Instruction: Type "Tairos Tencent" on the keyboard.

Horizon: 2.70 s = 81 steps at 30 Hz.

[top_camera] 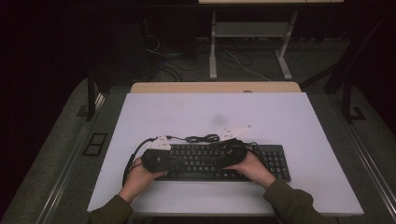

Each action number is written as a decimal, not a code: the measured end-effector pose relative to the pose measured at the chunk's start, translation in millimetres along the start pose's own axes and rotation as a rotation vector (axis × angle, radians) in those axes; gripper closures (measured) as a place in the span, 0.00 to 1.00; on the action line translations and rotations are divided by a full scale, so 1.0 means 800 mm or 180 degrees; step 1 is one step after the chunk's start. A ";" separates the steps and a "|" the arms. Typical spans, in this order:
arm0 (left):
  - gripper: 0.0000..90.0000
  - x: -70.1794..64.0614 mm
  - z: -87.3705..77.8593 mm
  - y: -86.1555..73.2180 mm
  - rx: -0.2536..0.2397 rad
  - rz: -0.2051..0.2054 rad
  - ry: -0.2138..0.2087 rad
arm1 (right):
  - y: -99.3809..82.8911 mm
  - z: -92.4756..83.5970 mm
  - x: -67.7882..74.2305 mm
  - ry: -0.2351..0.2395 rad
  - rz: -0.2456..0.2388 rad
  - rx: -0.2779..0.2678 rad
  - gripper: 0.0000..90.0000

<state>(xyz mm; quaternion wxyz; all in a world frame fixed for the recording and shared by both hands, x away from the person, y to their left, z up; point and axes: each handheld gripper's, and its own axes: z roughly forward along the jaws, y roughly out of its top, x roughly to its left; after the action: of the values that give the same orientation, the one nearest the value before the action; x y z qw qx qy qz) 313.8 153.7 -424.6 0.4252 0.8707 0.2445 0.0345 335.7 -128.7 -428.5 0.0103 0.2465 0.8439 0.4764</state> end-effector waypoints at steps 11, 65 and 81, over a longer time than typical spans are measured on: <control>0.99 0.014 0.002 0.003 -0.0036 -0.0040 0.0125 | 0.000 0.002 0.001 0.0001 -0.0005 0.0012 0.37; 0.60 0.017 0.000 0.000 -0.0162 -0.0178 0.0303 | 0.002 0.008 0.017 0.0171 -0.0135 0.0135 0.91; 0.29 0.018 -0.002 -0.003 -0.0269 -0.0270 0.0393 | -0.003 0.020 0.024 0.0260 -0.0237 0.0321 0.99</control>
<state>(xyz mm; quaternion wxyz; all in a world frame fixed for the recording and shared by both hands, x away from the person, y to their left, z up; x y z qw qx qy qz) 325.4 162.4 -427.6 0.4468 0.8371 0.3052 0.0804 321.8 -108.8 -435.4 -0.0189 0.1955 0.8751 0.4422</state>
